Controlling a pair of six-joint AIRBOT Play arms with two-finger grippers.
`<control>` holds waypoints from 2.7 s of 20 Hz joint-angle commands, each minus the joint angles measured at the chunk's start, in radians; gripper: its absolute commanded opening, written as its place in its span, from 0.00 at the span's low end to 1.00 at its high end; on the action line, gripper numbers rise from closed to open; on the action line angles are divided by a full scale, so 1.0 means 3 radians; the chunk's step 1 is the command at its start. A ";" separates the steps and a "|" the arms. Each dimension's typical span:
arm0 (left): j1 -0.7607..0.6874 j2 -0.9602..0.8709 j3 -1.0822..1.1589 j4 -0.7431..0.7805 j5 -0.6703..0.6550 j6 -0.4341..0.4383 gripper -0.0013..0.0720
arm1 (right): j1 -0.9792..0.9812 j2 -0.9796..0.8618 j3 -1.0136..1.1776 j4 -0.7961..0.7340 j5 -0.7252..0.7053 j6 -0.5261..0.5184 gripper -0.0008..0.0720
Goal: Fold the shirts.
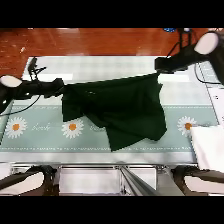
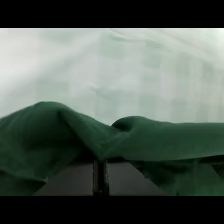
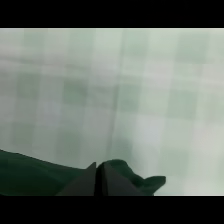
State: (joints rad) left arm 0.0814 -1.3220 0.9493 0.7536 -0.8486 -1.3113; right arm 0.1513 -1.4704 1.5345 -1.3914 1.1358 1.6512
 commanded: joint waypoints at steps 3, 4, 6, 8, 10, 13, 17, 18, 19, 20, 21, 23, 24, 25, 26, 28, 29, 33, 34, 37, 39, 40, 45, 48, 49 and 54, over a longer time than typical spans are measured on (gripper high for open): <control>0.0015 -0.0754 0.0762 0.0000 -0.0278 0.0254 0.70 | -0.0112 -0.0654 0.0525 0.0023 0.0052 0.0318 0.59; 0.0092 -0.0788 0.0992 0.0151 -0.0449 0.0280 0.71 | -0.0198 -0.0645 0.0619 -0.0013 0.0248 0.0315 0.59; 0.0329 -0.0786 0.1451 0.0468 -0.0750 0.0136 0.71 | -0.0445 -0.0512 0.0782 -0.0118 0.0769 0.0148 0.59; 0.0599 -0.0785 0.1798 0.0553 -0.1012 -0.0013 0.71 | -0.0692 -0.0178 0.0693 -0.0354 0.1066 0.0015 0.59; 0.0716 -0.0795 0.1820 0.0547 -0.1068 -0.0046 0.71 | -0.0874 0.0289 0.0217 -0.0432 0.1024 0.0009 0.59; 0.0680 -0.0988 0.1752 0.0575 -0.1208 0.0004 0.71 | -0.0945 0.1141 -0.1174 -0.0041 0.0598 0.0011 0.58; 0.0657 -0.1354 0.1754 0.0619 -0.1438 -0.0047 0.71 | -0.0944 0.2205 -0.2797 0.0851 0.0348 -0.0036 0.58; 0.0655 -0.1436 0.1755 0.0712 -0.1464 -0.0126 0.71 | -0.0944 0.2419 -0.3038 0.0989 0.0357 -0.0034 0.58; 0.0655 -0.1500 0.1755 0.0828 -0.1460 -0.0224 0.71 | -0.0944 0.2622 -0.3230 0.1077 0.0395 -0.0015 0.58; 0.0655 -0.1554 0.1756 0.0891 -0.1457 -0.0272 0.71 | -0.0941 0.2790 -0.3362 0.1109 0.0450 0.0043 0.57; 0.0654 -0.1605 0.1756 0.0893 -0.1465 -0.0295 0.71 | -0.0941 0.2917 -0.3437 0.1120 0.0509 0.0088 0.57; 0.0609 -0.1694 0.1757 0.0893 -0.1526 -0.0333 0.71 | -0.0941 0.3067 -0.3482 0.1120 0.0646 0.0160 0.57; 0.0567 -0.1745 0.1757 0.0894 -0.1588 -0.0326 0.71 | -0.0941 0.3096 -0.3482 0.1146 0.0693 0.0182 0.57; 0.0516 -0.1799 0.1757 0.0895 -0.1651 -0.0319 0.71 | -0.0941 0.3100 -0.3482 0.1146 0.0725 0.0193 0.57; 0.0462 -0.1857 0.1757 0.0895 -0.1689 -0.0322 0.70 | -0.0941 0.3100 -0.3482 0.1141 0.0745 0.0193 0.57; 0.0347 -0.1934 0.1757 0.0894 -0.1714 -0.0322 0.70 | -0.0941 0.3100 -0.3482 0.1143 0.0786 0.0216 0.57; 0.0289 -0.1957 0.1757 0.0894 -0.1714 -0.0322 0.70 | -0.0941 0.3100 -0.3483 0.1144 0.0830 0.0217 0.58; 0.0170 -0.1974 0.1768 0.0891 -0.1719 -0.0296 0.04 | -0.0941 0.3099 -0.3666 0.1225 0.0894 0.0242 0.57; 0.0170 -0.1971 0.1770 0.0893 -0.1731 -0.0295 0.04 | -0.0941 0.3094 -0.3766 0.1296 0.0894 0.0239 0.57; 0.0170 -0.1972 0.1816 0.0893 -0.1779 -0.0296 0.04 | -0.0753 0.2954 -0.3960 0.1375 0.0746 0.0242 0.57; 0.0170 -0.1971 0.1849 0.0891 -0.1787 -0.0298 0.04 | -0.0439 0.2710 -0.3960 0.1511 0.0404 0.0242 0.57; 0.0170 -0.1971 0.1863 0.0893 -0.1806 -0.0296 0.04 | -0.0275 0.2552 -0.3958 0.1615 0.0219 0.0237 0.57; 0.0170 -0.1971 0.1877 0.0893 -0.1855 -0.0295 0.04 | 0.0384 0.1729 -0.3948 0.1977 -0.0633 0.0153 0.57; 0.0170 -0.1970 0.1877 0.0893 -0.1864 -0.0295 0.04 | 0.0388 0.1481 -0.3948 0.2078 -0.0933 0.0151 0.57; 0.0170 -0.1971 0.1877 0.0893 -0.1867 -0.0295 0.04 | 0.0389 0.1456 -0.3943 0.2090 -0.1047 0.0160 0.57; 0.0170 -0.1971 0.1877 0.0893 -0.1863 -0.0296 0.04 | 0.0389 0.1181 -0.3676 0.2108 -0.1289 0.0187 0.57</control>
State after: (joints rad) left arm 0.1329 -1.9141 1.5116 1.0225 -1.4075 -1.4002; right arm 0.2623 -1.0580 0.3920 -0.7547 0.8253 1.7065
